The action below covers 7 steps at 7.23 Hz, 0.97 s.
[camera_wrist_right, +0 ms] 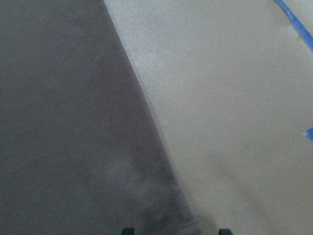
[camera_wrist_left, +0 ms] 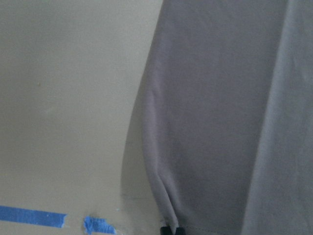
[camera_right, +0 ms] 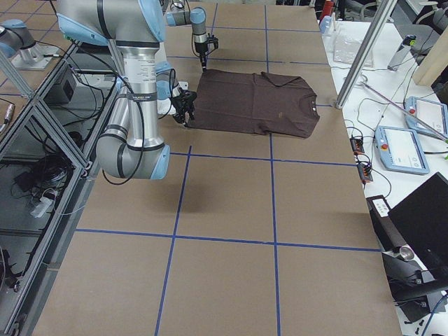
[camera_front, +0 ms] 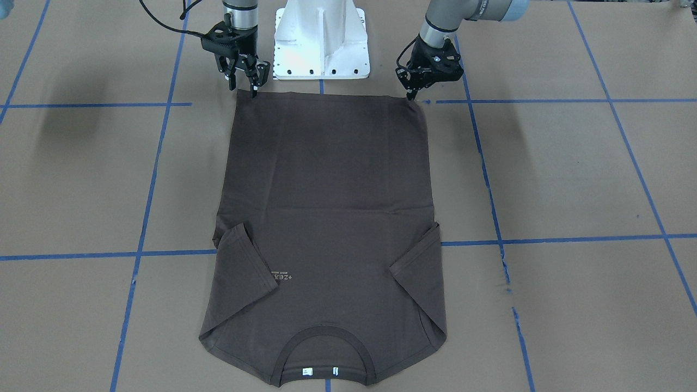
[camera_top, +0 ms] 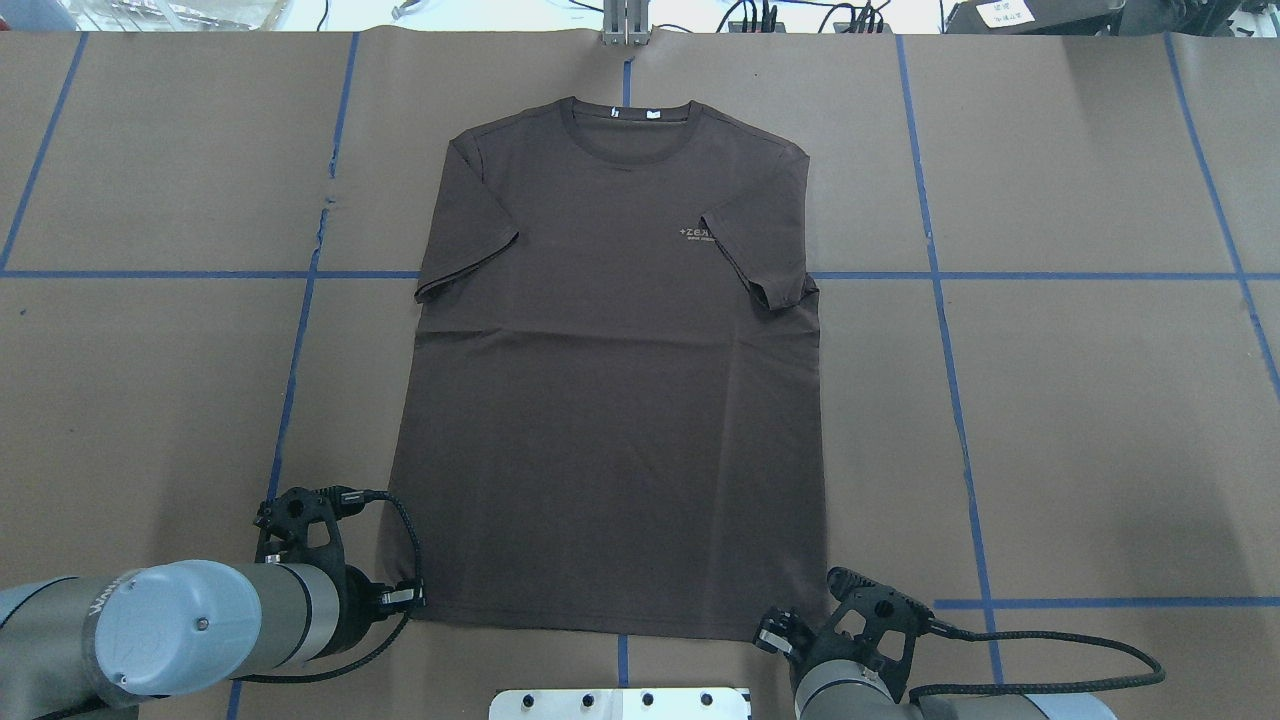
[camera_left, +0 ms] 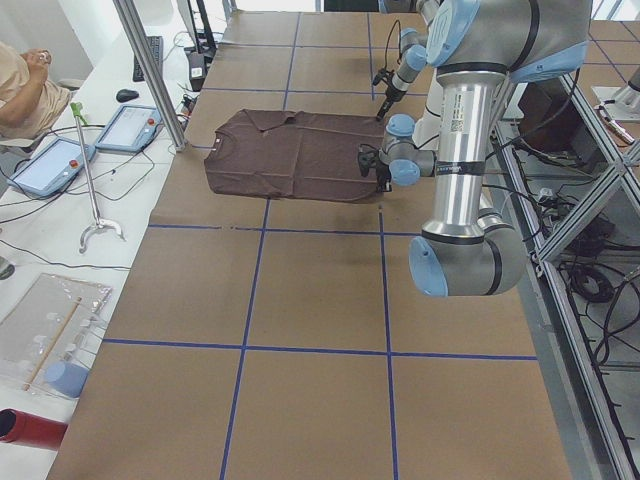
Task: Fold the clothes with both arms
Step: 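Grasp the hem corners with both grippers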
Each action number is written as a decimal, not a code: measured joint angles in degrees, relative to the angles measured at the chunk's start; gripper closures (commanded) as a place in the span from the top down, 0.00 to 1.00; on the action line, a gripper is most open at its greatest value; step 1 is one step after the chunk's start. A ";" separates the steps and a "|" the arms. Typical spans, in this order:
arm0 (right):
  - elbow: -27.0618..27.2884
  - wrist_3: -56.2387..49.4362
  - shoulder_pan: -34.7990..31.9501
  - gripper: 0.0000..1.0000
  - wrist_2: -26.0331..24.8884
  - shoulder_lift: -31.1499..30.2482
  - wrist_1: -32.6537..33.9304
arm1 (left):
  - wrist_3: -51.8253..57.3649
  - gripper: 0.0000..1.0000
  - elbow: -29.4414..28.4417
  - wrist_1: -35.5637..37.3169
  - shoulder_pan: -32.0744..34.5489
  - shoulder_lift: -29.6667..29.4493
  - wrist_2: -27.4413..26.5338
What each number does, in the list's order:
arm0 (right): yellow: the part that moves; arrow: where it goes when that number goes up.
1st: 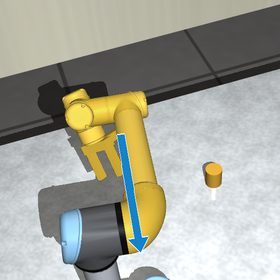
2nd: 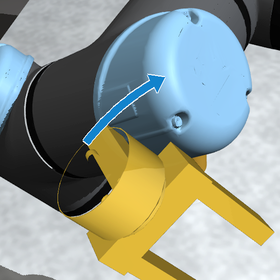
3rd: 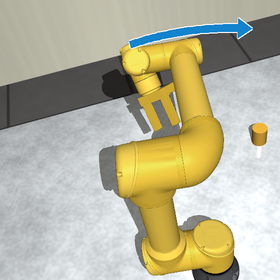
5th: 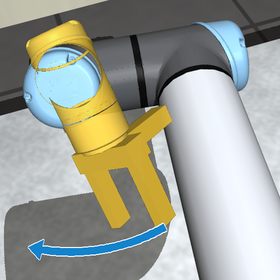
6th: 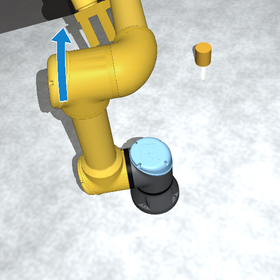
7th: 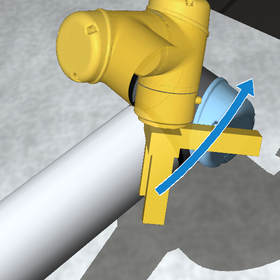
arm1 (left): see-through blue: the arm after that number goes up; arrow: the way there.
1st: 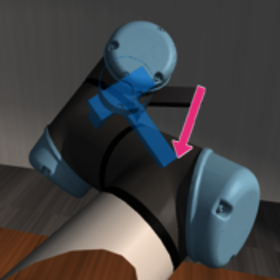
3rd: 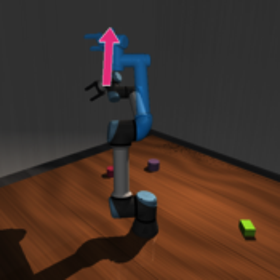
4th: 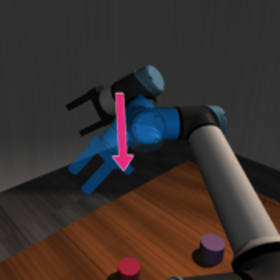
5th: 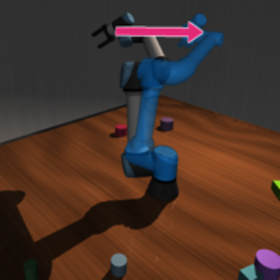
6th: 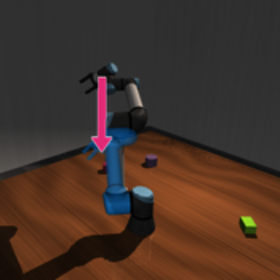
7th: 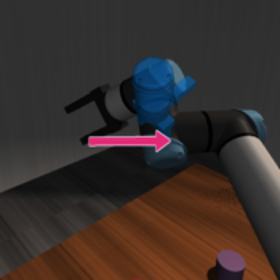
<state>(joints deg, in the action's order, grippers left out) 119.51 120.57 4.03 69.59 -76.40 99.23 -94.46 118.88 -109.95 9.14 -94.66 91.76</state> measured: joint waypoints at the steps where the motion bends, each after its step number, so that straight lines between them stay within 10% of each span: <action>1: -0.09 0.94 0.14 0.00 -0.10 0.01 0.02 | -0.02 0.00 0.05 0.00 0.00 0.00 0.00; 7: 1.30 3.49 -0.73 0.00 -0.39 -0.57 0.62 | 0.08 0.00 2.29 1.19 0.03 -0.35 0.26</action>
<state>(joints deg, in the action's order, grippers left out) 120.80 124.06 3.31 69.21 -76.97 99.85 -94.38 121.17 -108.76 9.17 -95.01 92.01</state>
